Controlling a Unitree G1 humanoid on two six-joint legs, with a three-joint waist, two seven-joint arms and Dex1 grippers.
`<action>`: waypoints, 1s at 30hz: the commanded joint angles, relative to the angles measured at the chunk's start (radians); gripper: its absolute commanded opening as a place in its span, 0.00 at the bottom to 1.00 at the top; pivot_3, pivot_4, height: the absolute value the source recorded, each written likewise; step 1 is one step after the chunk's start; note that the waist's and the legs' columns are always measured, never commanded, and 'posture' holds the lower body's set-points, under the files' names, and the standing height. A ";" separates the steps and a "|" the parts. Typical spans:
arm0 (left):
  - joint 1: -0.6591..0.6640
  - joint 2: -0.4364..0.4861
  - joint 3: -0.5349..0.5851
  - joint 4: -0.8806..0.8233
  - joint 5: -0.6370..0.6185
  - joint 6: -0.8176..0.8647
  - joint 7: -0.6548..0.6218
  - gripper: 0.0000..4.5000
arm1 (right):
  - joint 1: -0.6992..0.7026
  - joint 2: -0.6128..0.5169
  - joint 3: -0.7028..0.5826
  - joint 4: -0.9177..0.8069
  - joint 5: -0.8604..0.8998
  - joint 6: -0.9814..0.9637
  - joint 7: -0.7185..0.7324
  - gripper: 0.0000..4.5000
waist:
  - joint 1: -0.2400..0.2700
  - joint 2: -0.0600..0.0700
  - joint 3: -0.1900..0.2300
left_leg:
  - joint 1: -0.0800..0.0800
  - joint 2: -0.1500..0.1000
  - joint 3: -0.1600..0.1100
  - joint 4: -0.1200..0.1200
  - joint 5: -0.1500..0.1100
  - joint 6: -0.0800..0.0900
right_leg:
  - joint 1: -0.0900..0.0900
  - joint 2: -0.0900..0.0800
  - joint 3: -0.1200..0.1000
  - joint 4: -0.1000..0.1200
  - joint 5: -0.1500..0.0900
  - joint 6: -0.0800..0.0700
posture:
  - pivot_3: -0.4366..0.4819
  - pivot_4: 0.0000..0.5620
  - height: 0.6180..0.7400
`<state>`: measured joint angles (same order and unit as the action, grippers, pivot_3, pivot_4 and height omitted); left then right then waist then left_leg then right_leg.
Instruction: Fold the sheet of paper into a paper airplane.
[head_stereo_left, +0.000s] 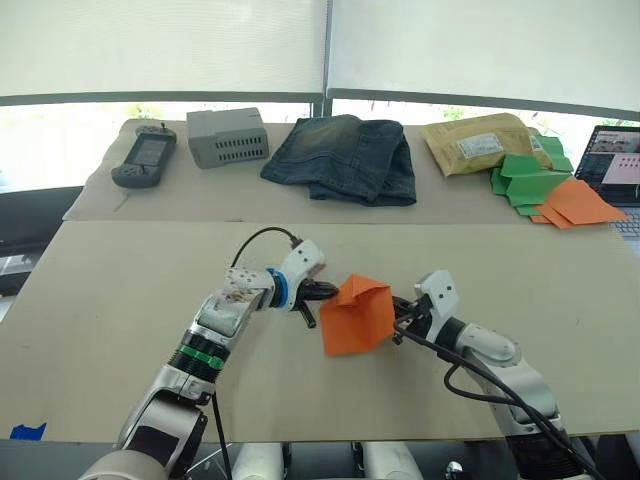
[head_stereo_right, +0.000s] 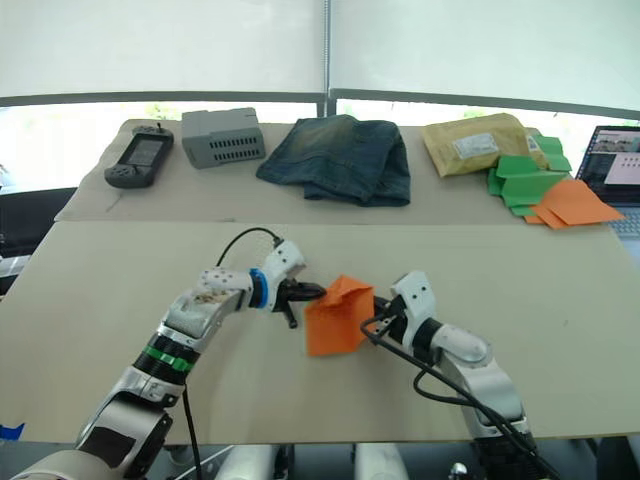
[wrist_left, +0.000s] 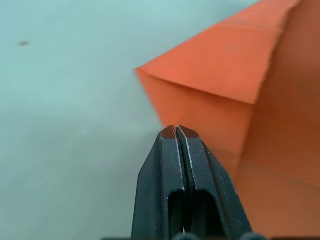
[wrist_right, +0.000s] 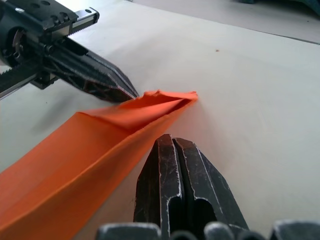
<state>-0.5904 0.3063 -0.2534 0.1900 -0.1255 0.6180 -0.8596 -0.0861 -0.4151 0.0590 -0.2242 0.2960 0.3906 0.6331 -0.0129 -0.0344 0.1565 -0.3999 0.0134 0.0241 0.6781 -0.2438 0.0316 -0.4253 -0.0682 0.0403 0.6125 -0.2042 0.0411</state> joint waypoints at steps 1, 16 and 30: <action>-0.030 -0.031 0.016 0.005 -0.024 0.003 0.018 0.01 | -0.017 0.001 -0.019 -0.008 0.008 -0.029 0.005 0.00 | 0.002 0.000 0.000 | 0.000 0.000 0.000 0.000 0.000 0.000 | 0.000 0.000 0.000 0.000 0.000 0.000 | 0.48 0.27 0.85; -0.026 -0.111 -0.048 -0.007 -0.033 -0.012 0.009 0.01 | -0.016 -0.001 -0.017 -0.014 0.004 -0.029 0.004 0.00 | 0.000 0.000 0.000 | -0.001 -0.001 0.000 0.000 0.000 0.000 | -0.001 0.000 0.000 0.000 0.001 0.000 | 0.48 0.27 0.85; -0.068 -0.107 0.082 0.045 -0.072 0.011 0.116 0.01 | -0.029 0.002 -0.005 0.000 -0.005 -0.030 0.007 0.00 | 0.001 0.000 0.000 | -0.001 -0.001 0.000 0.001 0.000 0.000 | -0.001 0.000 0.000 0.000 0.001 -0.001 | 0.48 0.27 0.85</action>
<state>-0.6286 0.2081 -0.2070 0.2409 -0.1648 0.6217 -0.7570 -0.0993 -0.4131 0.0623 -0.2115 0.2883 0.3905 0.6332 -0.0124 -0.0346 0.1566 -0.4007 0.0125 0.0245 0.6788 -0.2438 0.0316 -0.4260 -0.0686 0.0405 0.6129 -0.2030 0.0402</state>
